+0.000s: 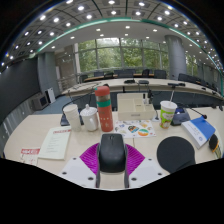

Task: Arrange mouse

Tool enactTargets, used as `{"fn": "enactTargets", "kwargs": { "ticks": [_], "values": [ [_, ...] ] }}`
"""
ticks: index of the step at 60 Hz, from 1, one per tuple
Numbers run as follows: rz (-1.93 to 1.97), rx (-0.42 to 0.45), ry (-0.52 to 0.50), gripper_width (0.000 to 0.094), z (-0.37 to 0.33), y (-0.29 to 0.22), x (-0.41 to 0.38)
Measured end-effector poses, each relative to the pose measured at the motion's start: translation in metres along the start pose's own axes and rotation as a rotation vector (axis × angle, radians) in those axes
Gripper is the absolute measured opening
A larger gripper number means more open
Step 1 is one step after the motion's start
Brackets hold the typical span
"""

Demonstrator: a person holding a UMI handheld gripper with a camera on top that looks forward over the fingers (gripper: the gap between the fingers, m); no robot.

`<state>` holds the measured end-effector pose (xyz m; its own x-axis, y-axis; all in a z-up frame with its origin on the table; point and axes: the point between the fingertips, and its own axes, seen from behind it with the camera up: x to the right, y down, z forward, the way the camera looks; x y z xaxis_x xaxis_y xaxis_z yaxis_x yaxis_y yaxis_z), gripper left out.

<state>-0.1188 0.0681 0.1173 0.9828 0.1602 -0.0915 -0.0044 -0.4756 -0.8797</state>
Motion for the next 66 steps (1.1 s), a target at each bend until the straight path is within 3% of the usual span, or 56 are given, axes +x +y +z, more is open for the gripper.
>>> {"fn": "enactTargets", "kwargs": {
  "ticks": [7, 15, 25, 38, 42, 48, 53, 55, 66],
  "values": [
    [0.021, 0.077, 0.029, 0.0316, -0.011, -0.053, 0.059],
    [-0.006, 0.073, 0.107, 0.0317, -0.003, -0.058, 0.148],
    [-0.035, -0.042, 0.177, 0.0315, 0.030, 0.005, 0.235],
    [0.033, -0.140, 0.184, 0.0330, 0.055, 0.067, 0.275],
    [0.065, -0.186, 0.163, 0.0399, 0.058, 0.083, 0.273],
    [0.076, -0.178, 0.162, 0.0523, 0.054, 0.084, 0.277],
    [0.051, -0.189, 0.193, 0.0874, 0.043, 0.083, 0.283],
    [0.043, -0.188, 0.199, 0.0839, 0.037, 0.081, 0.282],
    [0.061, -0.185, 0.228, 0.0859, -0.026, 0.061, 0.266]
  ]
}}
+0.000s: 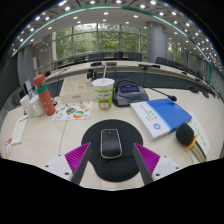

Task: Arrange mouse

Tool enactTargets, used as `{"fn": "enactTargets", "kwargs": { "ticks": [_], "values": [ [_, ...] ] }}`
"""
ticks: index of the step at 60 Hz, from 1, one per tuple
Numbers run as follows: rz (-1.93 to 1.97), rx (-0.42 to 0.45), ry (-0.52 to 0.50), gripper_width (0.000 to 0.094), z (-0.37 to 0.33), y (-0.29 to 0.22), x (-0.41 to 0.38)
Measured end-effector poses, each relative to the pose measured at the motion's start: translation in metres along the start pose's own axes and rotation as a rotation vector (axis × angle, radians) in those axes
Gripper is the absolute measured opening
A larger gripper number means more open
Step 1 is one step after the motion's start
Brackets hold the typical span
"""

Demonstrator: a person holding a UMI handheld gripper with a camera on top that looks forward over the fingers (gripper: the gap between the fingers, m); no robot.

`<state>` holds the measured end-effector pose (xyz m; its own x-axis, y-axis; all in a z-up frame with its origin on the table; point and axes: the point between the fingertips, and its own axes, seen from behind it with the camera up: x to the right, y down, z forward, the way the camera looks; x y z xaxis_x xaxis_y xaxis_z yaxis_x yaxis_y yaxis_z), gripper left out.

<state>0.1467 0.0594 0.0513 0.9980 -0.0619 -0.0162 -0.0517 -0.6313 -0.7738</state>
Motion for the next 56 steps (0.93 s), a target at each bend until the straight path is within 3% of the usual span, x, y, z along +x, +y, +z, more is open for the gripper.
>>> {"fn": "enactTargets", "kwargs": {
  "ticks": [14, 33, 56],
  "values": [
    [-0.073, 0.069, 0.058, 0.0856, -0.136, 0.002, -0.021],
    [-0.114, 0.112, 0.048, 0.0857, -0.297, 0.063, -0.053],
    [-0.098, 0.158, 0.046, 0.0855, -0.363, 0.081, -0.055]
  ]
}}
